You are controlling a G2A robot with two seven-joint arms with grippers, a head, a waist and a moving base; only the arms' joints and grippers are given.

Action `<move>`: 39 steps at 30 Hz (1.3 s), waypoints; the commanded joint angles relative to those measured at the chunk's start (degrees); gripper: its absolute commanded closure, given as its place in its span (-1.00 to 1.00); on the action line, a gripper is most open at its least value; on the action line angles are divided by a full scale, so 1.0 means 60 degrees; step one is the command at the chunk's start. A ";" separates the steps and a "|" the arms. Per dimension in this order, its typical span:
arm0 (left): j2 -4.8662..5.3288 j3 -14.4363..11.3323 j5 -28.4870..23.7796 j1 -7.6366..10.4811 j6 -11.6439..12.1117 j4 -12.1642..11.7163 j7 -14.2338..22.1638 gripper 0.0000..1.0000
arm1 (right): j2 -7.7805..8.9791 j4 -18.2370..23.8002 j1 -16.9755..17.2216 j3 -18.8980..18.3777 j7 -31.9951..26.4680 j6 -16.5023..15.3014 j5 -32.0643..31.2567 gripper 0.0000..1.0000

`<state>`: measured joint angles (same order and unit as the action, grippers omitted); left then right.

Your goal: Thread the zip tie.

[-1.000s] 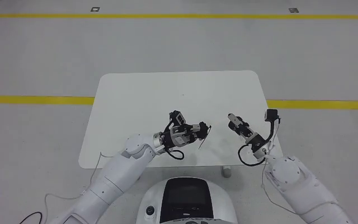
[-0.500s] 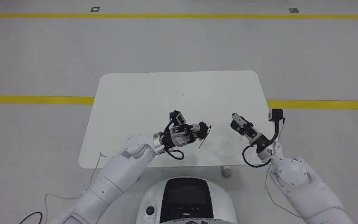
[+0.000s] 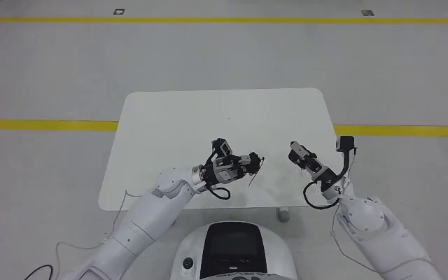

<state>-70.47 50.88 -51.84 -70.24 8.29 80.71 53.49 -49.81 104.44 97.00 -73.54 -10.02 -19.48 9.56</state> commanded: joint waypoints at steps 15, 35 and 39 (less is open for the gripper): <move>0.0300 0.1053 -0.0203 -0.0847 -0.0098 0.0917 -0.0303 1.00 | 0.0000 0.0000 0.0000 0.0000 0.0000 0.0000 0.0000 -1.00; 0.0300 0.1053 -0.0203 -0.0847 -0.0098 0.0917 -0.0303 1.00 | 0.0000 0.0000 0.0000 0.0000 0.0000 0.0000 0.0000 -1.00; 0.0300 0.1053 -0.0203 -0.0847 -0.0098 0.0917 -0.0303 1.00 | 0.0000 0.0000 0.0000 0.0000 0.0000 0.0000 0.0000 -1.00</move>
<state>-68.67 57.20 -53.05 -75.32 7.70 86.21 51.67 -49.81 104.44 97.00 -73.55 -10.02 -19.48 9.56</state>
